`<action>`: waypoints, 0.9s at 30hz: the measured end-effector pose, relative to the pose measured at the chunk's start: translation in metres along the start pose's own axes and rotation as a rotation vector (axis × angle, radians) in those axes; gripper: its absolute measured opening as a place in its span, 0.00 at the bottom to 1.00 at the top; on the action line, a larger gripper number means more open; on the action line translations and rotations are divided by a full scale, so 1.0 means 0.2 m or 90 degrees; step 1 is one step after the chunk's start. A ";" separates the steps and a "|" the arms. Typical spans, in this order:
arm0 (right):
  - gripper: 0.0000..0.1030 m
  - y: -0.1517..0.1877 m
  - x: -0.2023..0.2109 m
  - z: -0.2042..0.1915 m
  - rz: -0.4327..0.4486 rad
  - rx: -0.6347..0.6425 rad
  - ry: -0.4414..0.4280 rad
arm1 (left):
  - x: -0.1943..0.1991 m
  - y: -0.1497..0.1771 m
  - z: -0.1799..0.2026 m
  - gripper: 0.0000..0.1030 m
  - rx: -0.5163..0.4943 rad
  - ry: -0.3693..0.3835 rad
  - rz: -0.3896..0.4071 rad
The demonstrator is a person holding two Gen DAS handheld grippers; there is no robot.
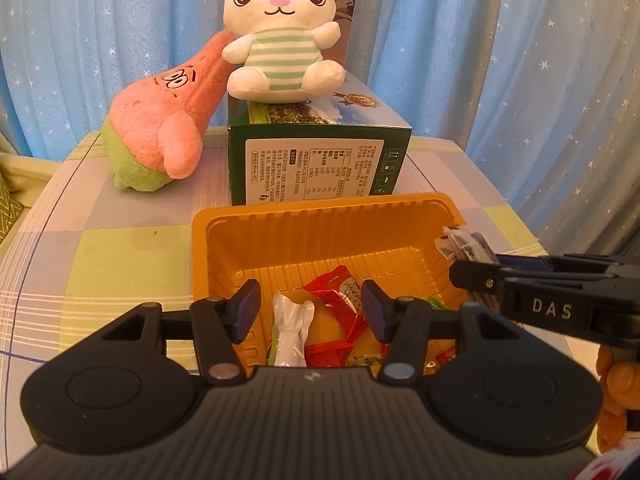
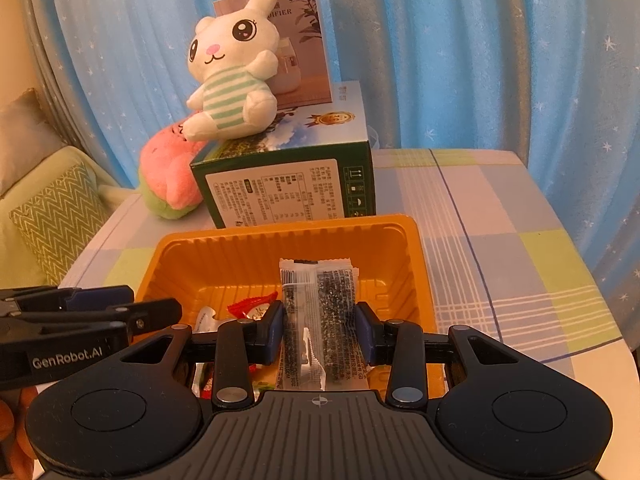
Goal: Organize snacks
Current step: 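Open both tools to drop the packets into the tray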
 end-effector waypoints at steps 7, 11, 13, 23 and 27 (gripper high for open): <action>0.37 -0.01 0.00 -0.01 0.001 -0.002 0.001 | 0.01 0.00 -0.01 0.50 -0.003 -0.002 0.000; 0.37 -0.01 -0.01 -0.01 0.003 -0.012 0.002 | 0.01 0.00 -0.02 0.50 -0.003 -0.003 -0.001; 0.37 -0.02 -0.01 -0.01 0.003 -0.016 0.001 | 0.01 0.00 -0.02 0.50 -0.004 -0.003 -0.002; 0.71 -0.02 -0.02 0.02 0.024 -0.038 -0.011 | 0.02 0.01 -0.02 0.68 -0.010 -0.014 0.003; 0.71 -0.02 0.00 0.06 0.027 -0.046 -0.015 | 0.03 0.03 -0.02 0.74 -0.012 -0.019 0.002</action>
Point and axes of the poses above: each gripper's, at about its wrist camera, not at the fingertips, and x roughly against the way its jaws point, z to its right, y to its underside, the point moved 1 cm from there along -x, roughly the way its jaws point, and after that the axes turned 8 degrees about y, right-handed, at the moved point
